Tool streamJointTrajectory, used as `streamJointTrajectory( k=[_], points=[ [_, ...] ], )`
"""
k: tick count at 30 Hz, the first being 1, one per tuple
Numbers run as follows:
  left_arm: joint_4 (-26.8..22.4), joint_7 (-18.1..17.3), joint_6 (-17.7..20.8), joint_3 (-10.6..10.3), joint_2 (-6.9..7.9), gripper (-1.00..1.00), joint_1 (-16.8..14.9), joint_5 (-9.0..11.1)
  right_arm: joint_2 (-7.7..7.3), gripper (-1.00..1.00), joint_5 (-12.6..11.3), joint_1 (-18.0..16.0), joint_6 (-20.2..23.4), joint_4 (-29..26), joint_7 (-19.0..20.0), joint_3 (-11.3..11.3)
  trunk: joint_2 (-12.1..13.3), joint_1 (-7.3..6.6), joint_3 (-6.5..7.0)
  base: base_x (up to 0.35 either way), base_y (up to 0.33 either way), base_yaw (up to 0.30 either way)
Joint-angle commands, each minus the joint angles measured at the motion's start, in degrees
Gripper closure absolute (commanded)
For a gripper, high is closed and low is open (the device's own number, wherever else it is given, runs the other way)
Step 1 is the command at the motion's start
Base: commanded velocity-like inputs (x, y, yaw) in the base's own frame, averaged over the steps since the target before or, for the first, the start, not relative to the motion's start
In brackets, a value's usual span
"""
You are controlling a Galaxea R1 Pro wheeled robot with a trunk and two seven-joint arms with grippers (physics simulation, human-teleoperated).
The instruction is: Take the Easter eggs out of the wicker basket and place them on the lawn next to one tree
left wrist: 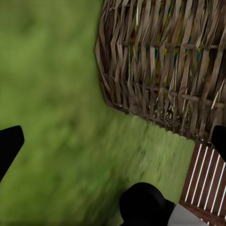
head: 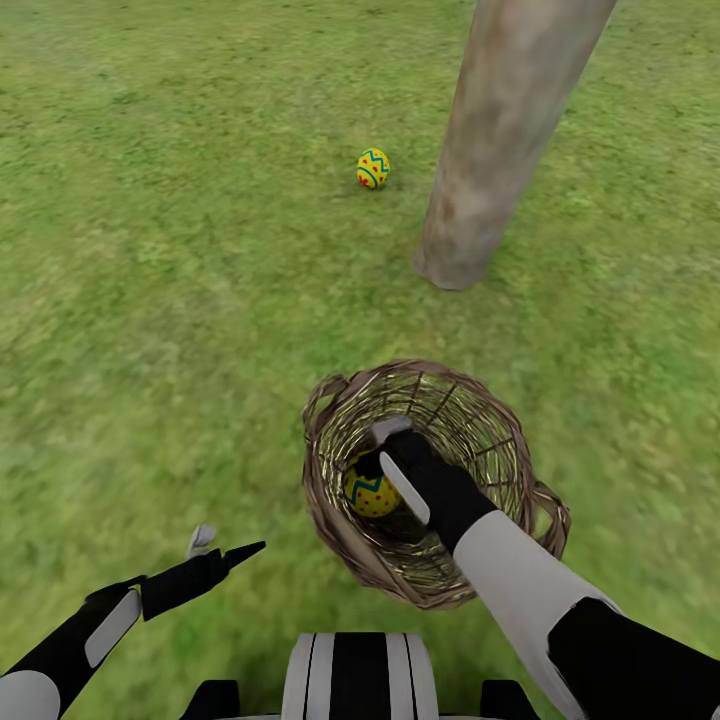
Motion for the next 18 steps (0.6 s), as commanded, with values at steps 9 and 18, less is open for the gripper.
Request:
streamJointTrajectory(
  k=[9,18],
  points=[
    [-0.01,-0.02,0.55,-0.34,0.11,-1.0,-0.03,0.58,0.0,-1.0,-0.84,-1.21,-0.63,0.49,-0.53,-0.02,-0.01,-0.01,-0.03,0.0,0.0,0.0],
    [-0.01,-0.02,0.57,-0.31,0.11,-1.0,-0.03,0.6,0.0,-1.0,-1.16,-1.34,-0.68,0.06,-0.51,-0.14,-0.01,-0.01,-0.03,0.0,0.0,0.0]
  ],
)
